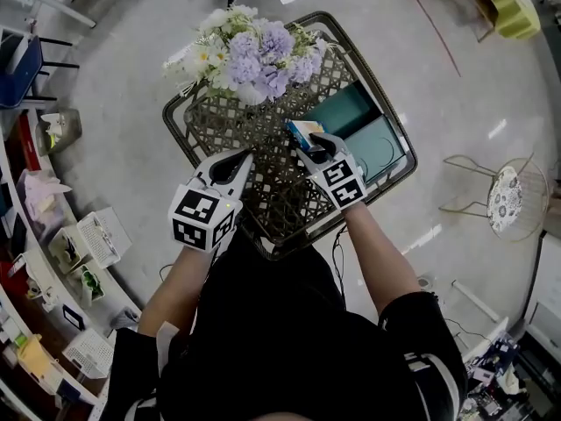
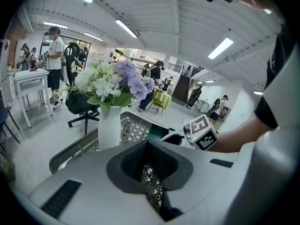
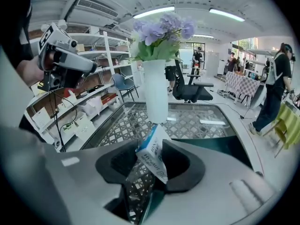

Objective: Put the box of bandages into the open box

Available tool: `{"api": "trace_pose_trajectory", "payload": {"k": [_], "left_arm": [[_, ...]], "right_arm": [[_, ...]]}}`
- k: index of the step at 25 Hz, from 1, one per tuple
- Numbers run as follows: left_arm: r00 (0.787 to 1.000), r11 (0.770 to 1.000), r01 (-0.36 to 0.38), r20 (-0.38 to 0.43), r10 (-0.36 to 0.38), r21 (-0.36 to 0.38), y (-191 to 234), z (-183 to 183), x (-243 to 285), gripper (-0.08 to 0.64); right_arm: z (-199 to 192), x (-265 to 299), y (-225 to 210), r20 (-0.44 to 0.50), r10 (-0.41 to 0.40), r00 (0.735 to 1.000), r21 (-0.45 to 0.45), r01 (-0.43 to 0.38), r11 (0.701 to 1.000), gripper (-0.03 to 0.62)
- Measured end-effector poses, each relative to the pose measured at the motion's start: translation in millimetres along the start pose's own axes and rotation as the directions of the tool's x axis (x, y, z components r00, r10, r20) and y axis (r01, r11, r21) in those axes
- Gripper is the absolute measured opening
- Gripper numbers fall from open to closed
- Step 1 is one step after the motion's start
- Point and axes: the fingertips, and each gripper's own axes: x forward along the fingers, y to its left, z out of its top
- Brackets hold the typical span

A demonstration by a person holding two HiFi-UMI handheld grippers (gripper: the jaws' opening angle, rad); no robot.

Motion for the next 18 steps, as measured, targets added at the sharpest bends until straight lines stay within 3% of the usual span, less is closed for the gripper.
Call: {"api": "trace_pose_trajectory", "payload": {"k": [6, 18], "left_arm": [[1.000, 1.000, 0.019, -0.007, -0.019, 0.013, -8.3, 0.6, 3.4, 0.006], [0.999, 0.999, 0.028, -0.019, -0.028, 0.016, -15.8, -2.6, 5.4, 0.006]], "right_arm": [[-26.7, -10.6, -8.6, -0.051, -0.037, 0.998, 0.027, 0.038, 0.999, 0.181], [-19.8, -4.6, 13.9, -0.007, 0.026, 1.000, 0.084, -0.025, 0.996, 0.203]]}}
